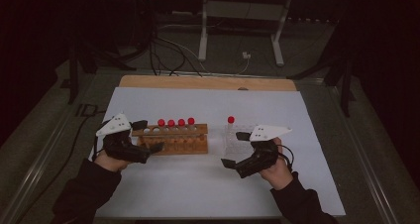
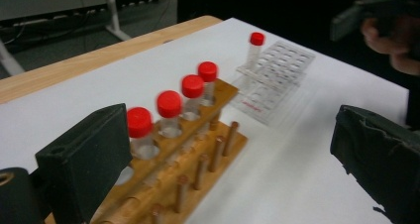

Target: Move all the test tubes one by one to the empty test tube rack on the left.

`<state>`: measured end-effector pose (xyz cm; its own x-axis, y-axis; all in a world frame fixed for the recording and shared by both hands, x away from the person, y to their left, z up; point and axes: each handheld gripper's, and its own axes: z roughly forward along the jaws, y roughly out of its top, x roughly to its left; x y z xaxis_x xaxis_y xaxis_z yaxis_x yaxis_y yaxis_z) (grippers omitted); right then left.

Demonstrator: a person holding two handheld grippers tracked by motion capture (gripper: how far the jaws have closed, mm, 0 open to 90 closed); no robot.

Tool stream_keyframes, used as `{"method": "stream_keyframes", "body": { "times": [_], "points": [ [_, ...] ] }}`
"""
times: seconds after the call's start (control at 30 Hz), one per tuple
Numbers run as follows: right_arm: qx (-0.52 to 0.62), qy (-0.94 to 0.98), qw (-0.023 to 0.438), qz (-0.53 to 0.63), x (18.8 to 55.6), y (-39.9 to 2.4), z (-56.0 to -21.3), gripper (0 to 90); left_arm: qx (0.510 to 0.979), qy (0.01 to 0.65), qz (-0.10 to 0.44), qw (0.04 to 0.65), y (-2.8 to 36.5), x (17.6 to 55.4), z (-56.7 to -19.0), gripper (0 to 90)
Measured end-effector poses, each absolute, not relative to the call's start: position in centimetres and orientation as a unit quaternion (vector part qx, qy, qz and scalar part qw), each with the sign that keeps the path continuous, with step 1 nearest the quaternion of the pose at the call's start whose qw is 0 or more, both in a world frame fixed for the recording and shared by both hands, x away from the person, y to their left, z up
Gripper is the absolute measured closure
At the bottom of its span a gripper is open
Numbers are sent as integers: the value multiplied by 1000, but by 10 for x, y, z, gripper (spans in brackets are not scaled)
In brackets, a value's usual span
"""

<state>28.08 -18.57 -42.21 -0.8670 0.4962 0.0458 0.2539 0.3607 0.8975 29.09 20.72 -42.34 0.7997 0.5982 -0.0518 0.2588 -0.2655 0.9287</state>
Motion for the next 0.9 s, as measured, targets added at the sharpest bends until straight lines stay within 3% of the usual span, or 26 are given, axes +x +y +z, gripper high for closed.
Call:
{"method": "stream_keyframes", "body": {
  "times": [0.77, 0.9],
  "points": [
    [290, 800, 177, 495, 324, -208, -427, 0, 789, 262, 145, 536, 204, 273, -445, 30],
    [308, 803, 178, 478, 334, -211, -439, 63, 791, 264, 147, 533, 204, 274, -446, 30]
  ]
}}
